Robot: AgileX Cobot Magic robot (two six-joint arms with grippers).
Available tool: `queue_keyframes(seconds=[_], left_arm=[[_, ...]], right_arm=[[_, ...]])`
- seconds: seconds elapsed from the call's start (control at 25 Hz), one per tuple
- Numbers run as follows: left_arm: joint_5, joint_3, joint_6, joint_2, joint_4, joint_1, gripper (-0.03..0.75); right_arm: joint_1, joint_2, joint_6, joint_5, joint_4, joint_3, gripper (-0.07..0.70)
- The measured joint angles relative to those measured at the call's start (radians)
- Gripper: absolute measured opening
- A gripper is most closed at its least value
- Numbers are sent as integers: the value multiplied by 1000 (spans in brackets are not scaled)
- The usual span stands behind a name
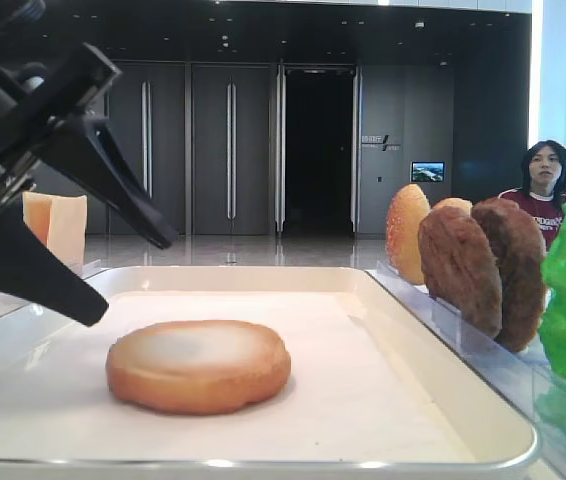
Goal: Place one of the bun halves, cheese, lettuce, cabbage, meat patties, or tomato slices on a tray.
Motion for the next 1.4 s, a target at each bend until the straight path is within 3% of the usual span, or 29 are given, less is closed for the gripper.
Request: queue_keyframes(seconds=[0.44, 0.64, 0.88, 1.28, 1.4], left_arm=[[-11, -10, -173, -140, 155, 0, 475], [5, -65, -328, -225, 372, 7, 475], [112, -122, -584, -346, 767, 115, 475], [317, -163, -715, -560, 1186, 392, 475], [356, -163, -775, -593, 1308, 415, 475]], right_arm=[[0, 0, 0, 0, 0, 0, 466], [0, 0, 0, 0, 0, 0, 466], [0, 0, 0, 0, 0, 0, 466], [0, 0, 0, 0, 0, 0, 466], [0, 0, 0, 0, 0, 0, 466]])
